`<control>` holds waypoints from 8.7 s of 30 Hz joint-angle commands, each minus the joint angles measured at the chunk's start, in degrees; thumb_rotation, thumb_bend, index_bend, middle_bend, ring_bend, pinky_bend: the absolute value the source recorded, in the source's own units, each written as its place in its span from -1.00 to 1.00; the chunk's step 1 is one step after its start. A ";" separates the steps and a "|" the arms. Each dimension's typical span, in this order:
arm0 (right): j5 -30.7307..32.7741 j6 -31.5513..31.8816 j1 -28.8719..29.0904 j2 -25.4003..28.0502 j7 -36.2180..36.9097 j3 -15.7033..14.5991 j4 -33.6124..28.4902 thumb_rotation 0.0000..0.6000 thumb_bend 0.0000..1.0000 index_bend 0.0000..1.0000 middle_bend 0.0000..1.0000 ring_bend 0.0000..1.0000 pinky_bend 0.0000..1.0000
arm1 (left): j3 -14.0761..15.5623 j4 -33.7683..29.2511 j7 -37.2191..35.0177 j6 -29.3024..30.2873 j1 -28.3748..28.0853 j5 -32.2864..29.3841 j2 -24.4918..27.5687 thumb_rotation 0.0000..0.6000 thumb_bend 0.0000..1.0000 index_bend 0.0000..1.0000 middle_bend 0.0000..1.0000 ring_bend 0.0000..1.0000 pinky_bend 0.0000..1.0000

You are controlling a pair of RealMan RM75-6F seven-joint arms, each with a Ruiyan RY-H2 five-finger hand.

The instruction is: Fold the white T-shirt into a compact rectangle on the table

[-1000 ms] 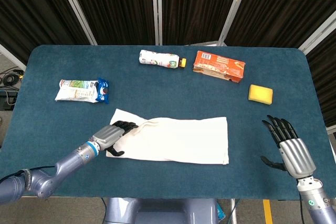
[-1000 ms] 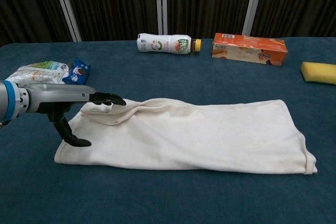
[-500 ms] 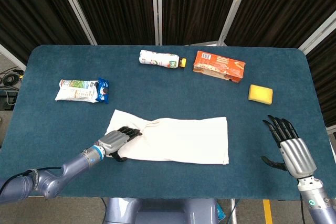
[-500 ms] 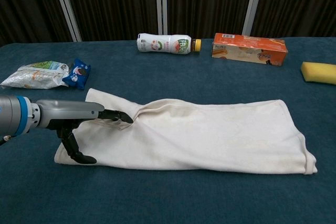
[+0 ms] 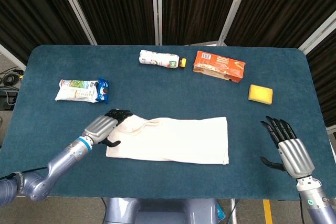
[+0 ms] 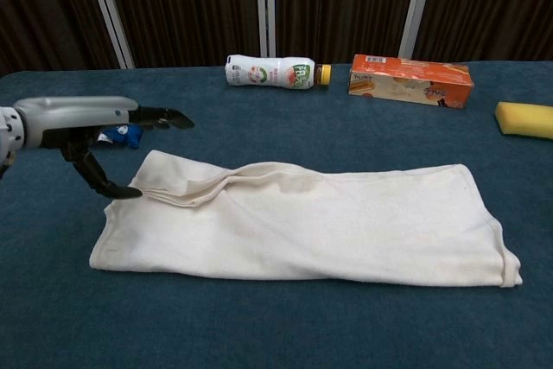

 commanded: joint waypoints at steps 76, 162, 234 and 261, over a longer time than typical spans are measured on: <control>-14.79 -5.79 23.55 -36.30 17.57 -11.81 67.17 1.00 -0.88 -0.65 -0.93 -1.00 -1.00 | 0.01 -12.16 27.18 30.62 23.05 -3.59 4.84 1.00 -0.75 -1.00 -1.00 -1.00 -1.00; -9.04 1.25 11.43 -22.29 11.46 -14.05 65.99 1.00 -0.15 0.39 -0.70 -1.00 -1.00 | 1.02 -15.45 20.05 29.90 25.86 4.76 8.88 1.00 -0.75 -1.00 -1.00 -1.00 -1.00; -1.82 -29.39 43.72 -31.13 -26.30 4.44 18.07 1.00 -0.14 0.42 -0.74 -1.00 -1.00 | -1.51 -13.09 11.88 24.15 24.51 -0.39 12.52 1.00 -0.75 -1.00 -1.00 -1.00 -1.00; 2.90 -25.77 42.37 -30.55 -33.02 7.86 13.26 1.00 -1.00 -1.00 -1.00 -1.00 -1.00 | -1.08 -13.11 12.06 23.74 24.37 -0.13 12.33 1.00 -0.75 -1.00 -1.00 -1.00 -1.00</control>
